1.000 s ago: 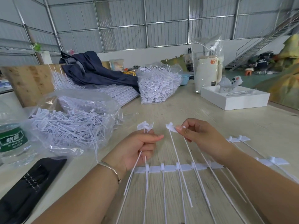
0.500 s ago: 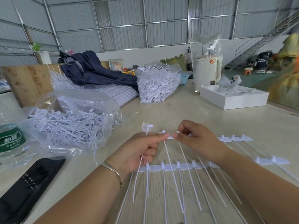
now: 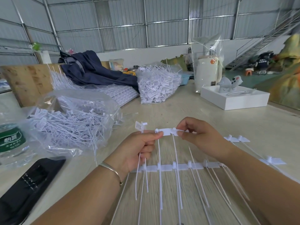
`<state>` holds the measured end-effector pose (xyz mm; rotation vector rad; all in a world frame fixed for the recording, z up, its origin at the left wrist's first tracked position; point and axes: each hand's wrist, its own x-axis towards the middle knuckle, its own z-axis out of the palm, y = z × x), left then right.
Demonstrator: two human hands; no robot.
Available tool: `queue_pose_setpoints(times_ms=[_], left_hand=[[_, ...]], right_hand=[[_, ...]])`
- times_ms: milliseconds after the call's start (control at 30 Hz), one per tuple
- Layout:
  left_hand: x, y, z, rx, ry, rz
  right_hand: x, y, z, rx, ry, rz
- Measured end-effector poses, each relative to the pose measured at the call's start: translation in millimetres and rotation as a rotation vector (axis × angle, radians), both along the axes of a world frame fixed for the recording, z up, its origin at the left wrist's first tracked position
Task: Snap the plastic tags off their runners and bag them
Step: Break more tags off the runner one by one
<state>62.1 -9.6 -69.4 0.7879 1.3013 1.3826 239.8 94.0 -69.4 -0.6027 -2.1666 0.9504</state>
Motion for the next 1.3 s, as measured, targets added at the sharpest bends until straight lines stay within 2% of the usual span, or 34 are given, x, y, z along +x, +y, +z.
queue_pose_setpoints(times_ms=[200,433,533,600,667,767,1000,1167,1233,1300], left_hand=[[-4,-2,2,0.071,-0.070,-0.041],[-2,-4,4,0.095,-0.119,-0.096],[11,-5,5,0.111,-0.219,-0.220],[23,-5,6,0.148,-0.194,-0.325],[27,-4,6,0.151,-0.167,-0.334],[23,-3,5,0.130,-0.182,-0.310],[15,-4,7,0.050,-0.344,-0.371],[14,-1,2,-0.029,-0.425,-0.205],[12,0,4,-0.019,-0.408,-0.190],[10,0,4,0.028,-0.294,-0.179]], right_hand=[[3,6,-1,-0.172,0.045,0.009],[5,3,3,-0.267,0.085,0.067],[2,-4,3,-0.386,0.118,0.185],[-1,-5,-1,-0.477,0.141,0.282],[-3,-5,-1,-0.517,0.153,0.312],[-3,-7,1,-0.496,0.175,0.282],[0,-1,3,-0.473,0.256,0.156],[2,3,1,-0.454,0.293,0.103],[0,2,1,-0.364,0.288,0.042],[-2,0,-1,-0.276,0.261,0.018]])
